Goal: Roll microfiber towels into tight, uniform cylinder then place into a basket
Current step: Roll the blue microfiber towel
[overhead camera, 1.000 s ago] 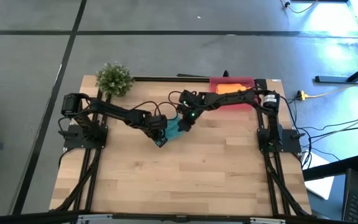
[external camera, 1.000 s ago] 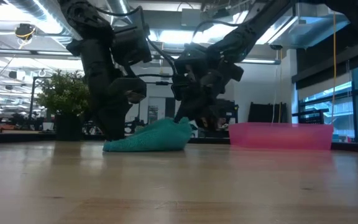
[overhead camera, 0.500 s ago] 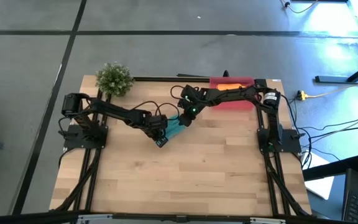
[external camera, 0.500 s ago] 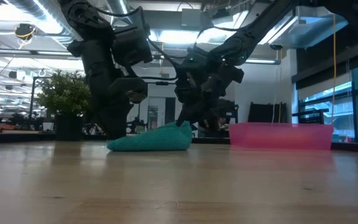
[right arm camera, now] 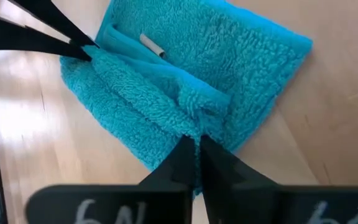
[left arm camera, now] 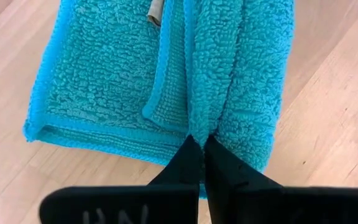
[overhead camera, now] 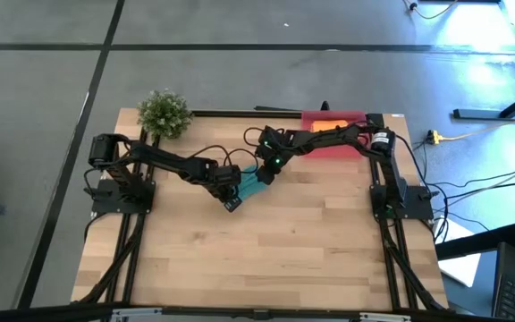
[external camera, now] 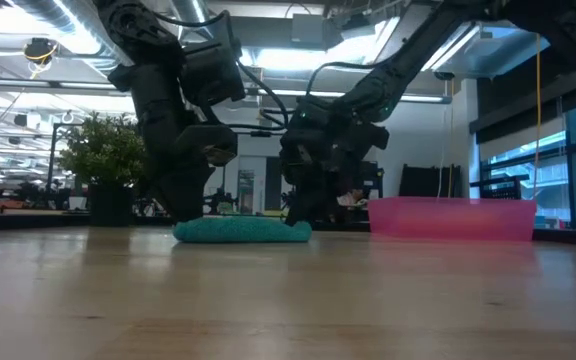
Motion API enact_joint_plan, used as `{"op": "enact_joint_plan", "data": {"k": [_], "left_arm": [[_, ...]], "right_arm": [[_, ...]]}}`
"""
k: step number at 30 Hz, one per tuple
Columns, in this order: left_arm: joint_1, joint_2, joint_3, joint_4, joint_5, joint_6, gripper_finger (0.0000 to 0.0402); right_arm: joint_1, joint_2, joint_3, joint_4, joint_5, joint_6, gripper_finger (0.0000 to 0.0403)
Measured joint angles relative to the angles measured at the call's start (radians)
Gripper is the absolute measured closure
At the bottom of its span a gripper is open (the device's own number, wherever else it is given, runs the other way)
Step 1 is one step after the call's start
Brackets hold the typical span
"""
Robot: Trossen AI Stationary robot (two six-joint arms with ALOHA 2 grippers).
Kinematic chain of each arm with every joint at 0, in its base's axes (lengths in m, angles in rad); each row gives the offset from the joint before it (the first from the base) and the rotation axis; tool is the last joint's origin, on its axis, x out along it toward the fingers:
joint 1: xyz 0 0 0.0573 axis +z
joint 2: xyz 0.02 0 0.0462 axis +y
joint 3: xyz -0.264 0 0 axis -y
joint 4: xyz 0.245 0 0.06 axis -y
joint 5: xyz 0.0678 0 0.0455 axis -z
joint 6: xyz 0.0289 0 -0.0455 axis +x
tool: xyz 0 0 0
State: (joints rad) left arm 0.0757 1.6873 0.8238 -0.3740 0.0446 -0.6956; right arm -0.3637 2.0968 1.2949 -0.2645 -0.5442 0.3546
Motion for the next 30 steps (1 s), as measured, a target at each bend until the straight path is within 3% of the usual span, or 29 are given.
{"op": "enact_joint_plan", "data": {"k": [16,21,30], "left_arm": [[0.000,0.000,-0.002,0.014,0.001,-0.002,0.0401],[0.000,0.000,-0.002,0.015,0.001,-0.002,0.0401],[0.000,0.001,-0.002,0.025,0.017,-0.003,0.0401]], "right_arm": [[-0.006,0.004,-0.002,0.056,0.015,0.062,0.0267],[-0.042,0.004,-0.002,0.081,0.023,0.165,0.0259],[-0.070,-0.036,-0.002,0.058,0.077,0.181,0.0258]]}}
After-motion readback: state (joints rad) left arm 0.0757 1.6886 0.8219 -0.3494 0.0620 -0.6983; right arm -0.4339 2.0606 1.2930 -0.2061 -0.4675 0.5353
